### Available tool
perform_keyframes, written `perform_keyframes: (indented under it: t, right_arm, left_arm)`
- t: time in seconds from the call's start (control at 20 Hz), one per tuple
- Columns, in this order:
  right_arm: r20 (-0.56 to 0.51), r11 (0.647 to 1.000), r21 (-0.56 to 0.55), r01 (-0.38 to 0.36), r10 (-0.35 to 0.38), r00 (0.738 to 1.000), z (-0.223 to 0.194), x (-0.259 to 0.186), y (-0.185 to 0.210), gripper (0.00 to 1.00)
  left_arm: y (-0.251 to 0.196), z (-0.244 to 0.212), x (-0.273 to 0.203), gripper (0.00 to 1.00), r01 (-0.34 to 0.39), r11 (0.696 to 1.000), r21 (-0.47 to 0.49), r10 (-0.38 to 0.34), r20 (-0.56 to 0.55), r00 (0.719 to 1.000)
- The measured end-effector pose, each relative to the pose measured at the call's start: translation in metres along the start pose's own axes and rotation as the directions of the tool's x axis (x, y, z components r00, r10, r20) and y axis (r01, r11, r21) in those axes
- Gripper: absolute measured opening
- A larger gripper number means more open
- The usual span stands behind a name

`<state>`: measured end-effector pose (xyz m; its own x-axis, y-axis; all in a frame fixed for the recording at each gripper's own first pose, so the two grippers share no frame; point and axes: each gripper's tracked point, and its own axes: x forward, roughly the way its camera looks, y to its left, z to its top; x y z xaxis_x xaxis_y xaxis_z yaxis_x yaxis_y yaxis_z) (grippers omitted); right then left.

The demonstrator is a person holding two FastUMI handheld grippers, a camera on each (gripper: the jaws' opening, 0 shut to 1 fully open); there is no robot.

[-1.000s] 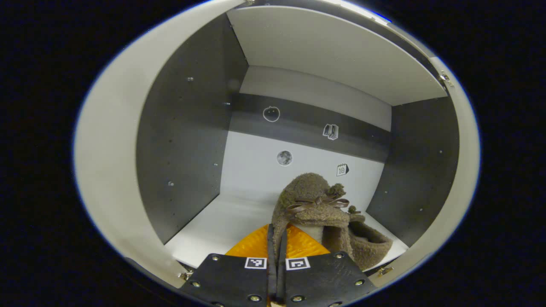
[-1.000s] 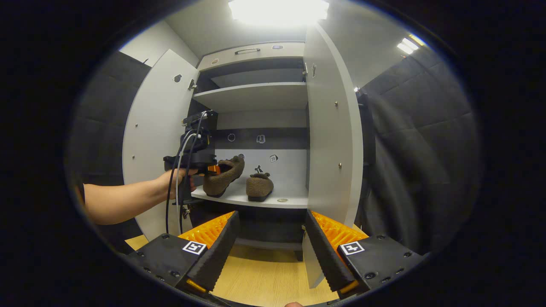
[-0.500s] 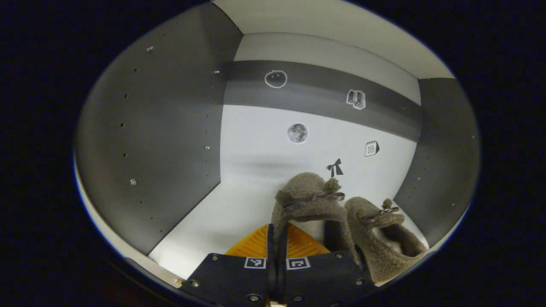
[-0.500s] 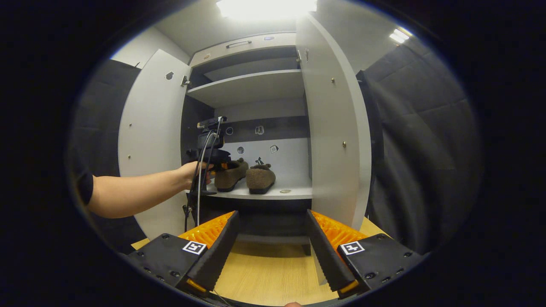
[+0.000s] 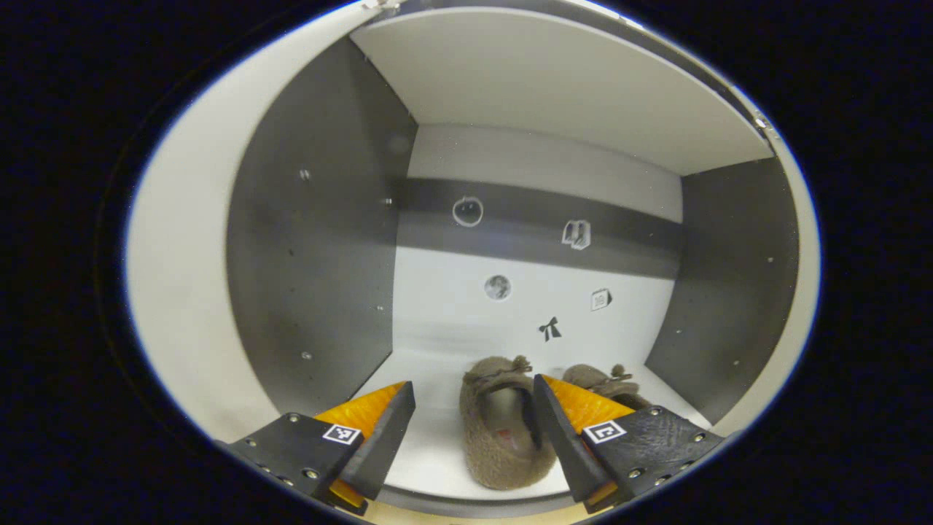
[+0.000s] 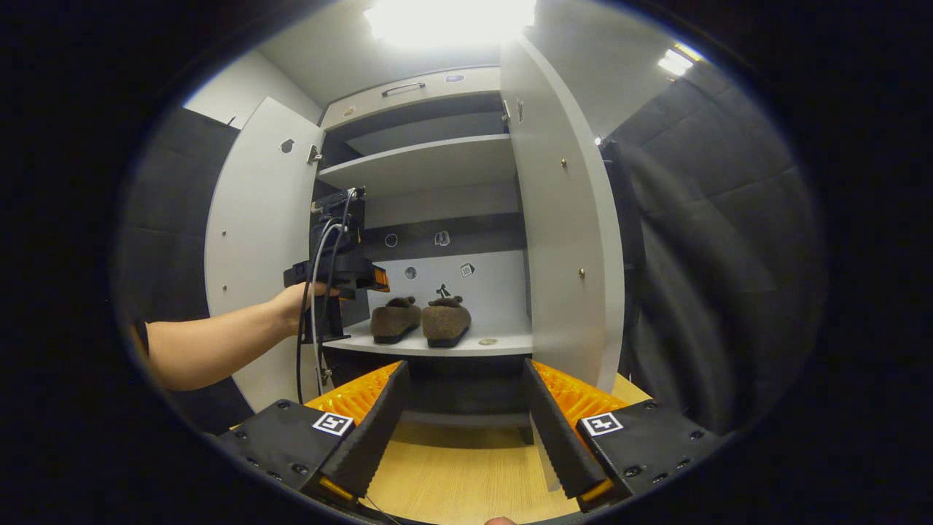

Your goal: Grab one shoe with the right hand and put it into the shoe cabinet, grab the other shoe with the left hand and put it into the shoe cabinet; then close the right door with the right hand and the left door with the left hand.

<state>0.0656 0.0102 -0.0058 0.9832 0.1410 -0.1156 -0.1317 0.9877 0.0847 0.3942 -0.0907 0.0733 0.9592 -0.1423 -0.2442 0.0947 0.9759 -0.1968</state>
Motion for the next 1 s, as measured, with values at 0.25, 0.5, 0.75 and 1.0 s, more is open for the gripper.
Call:
perform_keyframes:
  t: [0.25,0.5,0.75,1.0]
  right_arm:
    - [0.036,0.999,-0.024,-0.026,0.027,0.999,0.022,-0.01,0.016,0.98]
    - [0.07,0.998,-0.044,-0.044,0.047,0.996,0.043,-0.021,0.029,0.98]
    - [0.086,0.998,-0.029,-0.054,0.056,0.995,0.052,-0.032,0.032,0.98]
    - [0.098,0.999,-0.01,-0.046,0.047,0.994,0.059,-0.041,0.029,0.98]
  left_arm:
    - [-0.006,0.023,-0.081,1.0,0.049,0.997,0.062,-0.053,0.076,0.996]
    - [-0.001,0.026,-0.154,1.0,0.077,0.995,0.057,-0.083,0.111,0.99]
    - [0.002,0.011,-0.218,1.0,0.093,0.992,0.088,-0.104,0.133,0.986]
    - [0.02,-0.005,-0.268,0.89,0.066,0.993,0.093,-0.079,0.144,0.986]
